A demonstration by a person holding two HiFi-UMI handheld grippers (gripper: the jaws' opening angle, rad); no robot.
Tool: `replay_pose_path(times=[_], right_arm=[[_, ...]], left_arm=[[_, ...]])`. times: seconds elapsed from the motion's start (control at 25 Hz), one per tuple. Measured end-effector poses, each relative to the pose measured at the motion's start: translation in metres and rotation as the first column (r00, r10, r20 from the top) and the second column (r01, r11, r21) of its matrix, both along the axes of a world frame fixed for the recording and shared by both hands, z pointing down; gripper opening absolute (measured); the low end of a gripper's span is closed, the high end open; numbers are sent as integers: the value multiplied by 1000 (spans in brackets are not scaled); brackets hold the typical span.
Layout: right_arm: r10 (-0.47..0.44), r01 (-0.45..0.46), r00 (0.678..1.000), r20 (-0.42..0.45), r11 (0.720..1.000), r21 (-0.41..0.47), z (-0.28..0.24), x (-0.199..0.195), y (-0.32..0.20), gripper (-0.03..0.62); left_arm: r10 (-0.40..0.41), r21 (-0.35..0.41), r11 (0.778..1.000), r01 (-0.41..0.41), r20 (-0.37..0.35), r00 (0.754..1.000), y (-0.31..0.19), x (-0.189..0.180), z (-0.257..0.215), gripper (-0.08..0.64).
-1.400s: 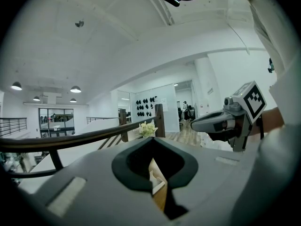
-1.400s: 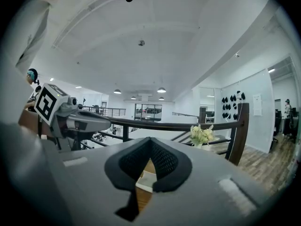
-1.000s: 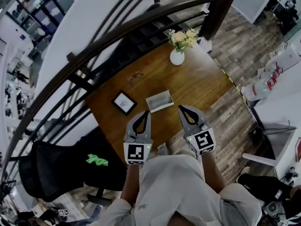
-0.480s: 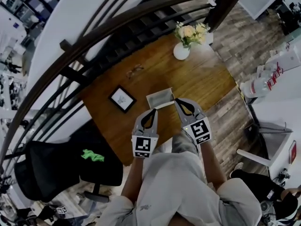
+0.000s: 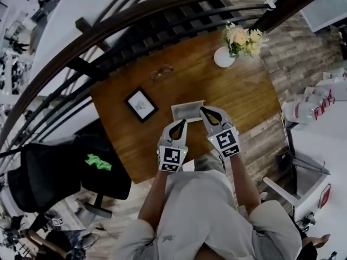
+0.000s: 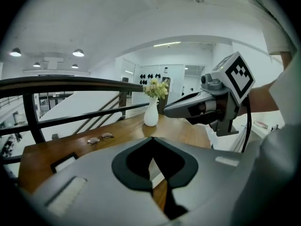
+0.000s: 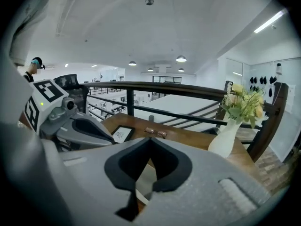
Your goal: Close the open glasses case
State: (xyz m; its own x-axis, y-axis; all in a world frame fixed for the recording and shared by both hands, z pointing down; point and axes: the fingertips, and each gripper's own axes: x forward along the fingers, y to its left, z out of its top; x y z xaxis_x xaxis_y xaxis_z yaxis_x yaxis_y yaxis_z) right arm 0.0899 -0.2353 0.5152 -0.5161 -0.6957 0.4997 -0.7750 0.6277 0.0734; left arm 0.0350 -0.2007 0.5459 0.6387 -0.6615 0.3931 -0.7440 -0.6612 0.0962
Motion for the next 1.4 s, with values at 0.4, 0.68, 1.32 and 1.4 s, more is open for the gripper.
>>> replay_pose_path(times=[0.4,0.68,1.32,1.4], right_arm=[[-128,124,991,-35,989,-86,45,1,-33,5],[-194,185,980,-52,973,-140,75,0,-44,5],[-302,282,950,-73,936,-209,109,-15,-51,3],[-309,287,948,-75,933,-218,113,-14,-52,3]], left_arm=[[-106,-90,990,110,48,993,-21,6,43,20],[-139,-138,979,147,69,988,-32,15,71,20],[-195,-210,953,216,117,974,-46,19,109,20],[-203,-205,953,225,119,972,-50,21,111,20]])
